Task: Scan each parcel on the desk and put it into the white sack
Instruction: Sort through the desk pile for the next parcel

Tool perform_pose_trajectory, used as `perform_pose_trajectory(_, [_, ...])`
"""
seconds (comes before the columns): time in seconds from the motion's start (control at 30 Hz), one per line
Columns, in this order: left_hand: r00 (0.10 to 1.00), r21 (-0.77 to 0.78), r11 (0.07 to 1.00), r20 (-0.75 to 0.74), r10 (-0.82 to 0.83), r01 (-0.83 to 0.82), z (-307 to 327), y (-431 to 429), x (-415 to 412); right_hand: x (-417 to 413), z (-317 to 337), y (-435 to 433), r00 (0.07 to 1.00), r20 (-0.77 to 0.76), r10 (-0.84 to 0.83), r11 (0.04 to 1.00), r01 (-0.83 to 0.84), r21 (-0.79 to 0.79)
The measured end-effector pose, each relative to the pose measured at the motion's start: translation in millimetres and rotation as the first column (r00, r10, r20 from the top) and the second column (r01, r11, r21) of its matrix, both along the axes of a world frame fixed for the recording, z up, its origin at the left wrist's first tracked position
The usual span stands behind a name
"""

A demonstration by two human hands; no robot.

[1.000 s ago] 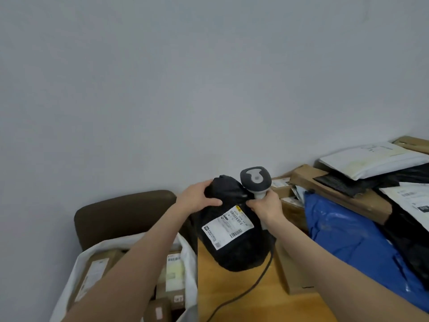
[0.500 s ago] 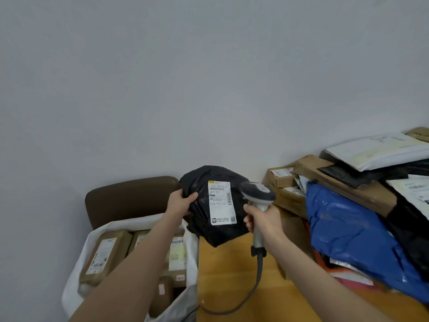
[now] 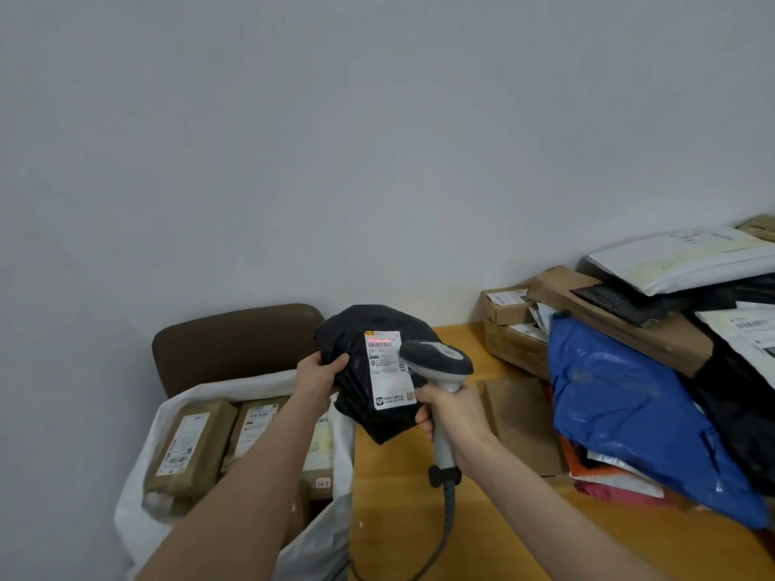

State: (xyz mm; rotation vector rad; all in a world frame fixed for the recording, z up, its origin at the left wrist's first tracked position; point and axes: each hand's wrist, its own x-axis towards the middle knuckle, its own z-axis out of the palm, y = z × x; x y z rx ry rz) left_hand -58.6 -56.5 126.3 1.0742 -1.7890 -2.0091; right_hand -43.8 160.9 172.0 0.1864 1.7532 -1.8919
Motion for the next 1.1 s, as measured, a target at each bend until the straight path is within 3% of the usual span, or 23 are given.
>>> perform_pose_trajectory(1.1, [0.999,-0.062,0.998,0.014,0.033,-0.032,-1.5,1.5,27.2,-8.1,-9.1,6.7,0.990,0.028,0.139,0.990,-0.140,0.018])
